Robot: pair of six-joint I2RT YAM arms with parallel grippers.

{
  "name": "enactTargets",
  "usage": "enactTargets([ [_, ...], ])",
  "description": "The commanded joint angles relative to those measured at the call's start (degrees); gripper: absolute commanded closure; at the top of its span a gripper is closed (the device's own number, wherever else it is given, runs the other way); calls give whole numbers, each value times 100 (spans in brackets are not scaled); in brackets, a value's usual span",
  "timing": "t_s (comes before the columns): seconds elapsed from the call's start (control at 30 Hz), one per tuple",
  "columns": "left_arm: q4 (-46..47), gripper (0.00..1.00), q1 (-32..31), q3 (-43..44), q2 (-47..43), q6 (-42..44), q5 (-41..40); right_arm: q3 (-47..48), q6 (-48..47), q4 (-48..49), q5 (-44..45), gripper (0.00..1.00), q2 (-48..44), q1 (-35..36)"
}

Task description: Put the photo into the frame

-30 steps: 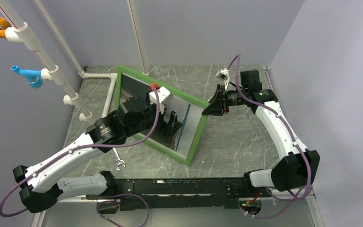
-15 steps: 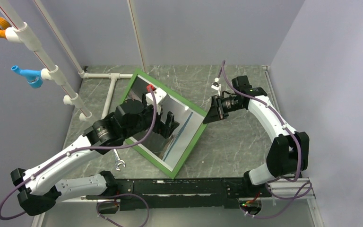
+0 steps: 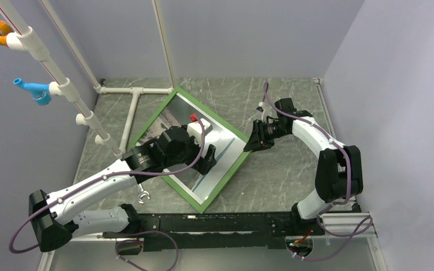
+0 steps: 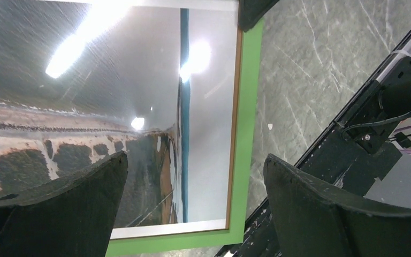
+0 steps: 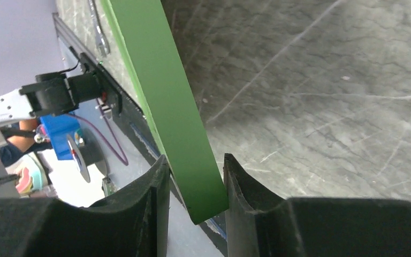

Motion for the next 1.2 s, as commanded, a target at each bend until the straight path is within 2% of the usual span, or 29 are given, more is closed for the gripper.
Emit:
enactTargets([
  [0.0,320,1,13,27,52,-226,230,-103,-276,1304,2951,100,174,-91],
  [0.1,276,0,18,14,28,-216,230,-92,-183,1506,3242,100,362,-193],
  [0.3,126,1,18,-13,-90,-204,108,-47,-67,1706,3401,87,865,-517],
  [0.5,99,1,14,-61,-254,-174,-16,-154,-36,1977,3509,81,988,-657],
  [0.67,5,1,19,-12,-230,-143,-117,-62,41,1921,3691,57,1015,-664],
  [0.9,-12,1,26,-86,-295,-122,-269,-232,351,1938,3590,42,334,-664],
  [0.97,-10,1,21,-112,-301,-125,-286,-338,507,1974,3679,20,-40,-668],
  [1.0,-10,0,24,-105,-293,-138,-278,-393,639,1977,3747,4,-287,-690],
  [1.03,-5,1,27,-112,-285,-153,-256,-469,744,1992,3786,1,-484,-726],
  [1.17,94,1,60,-179,-253,-227,-76,-824,1480,2269,3551,0,-1218,-1200],
])
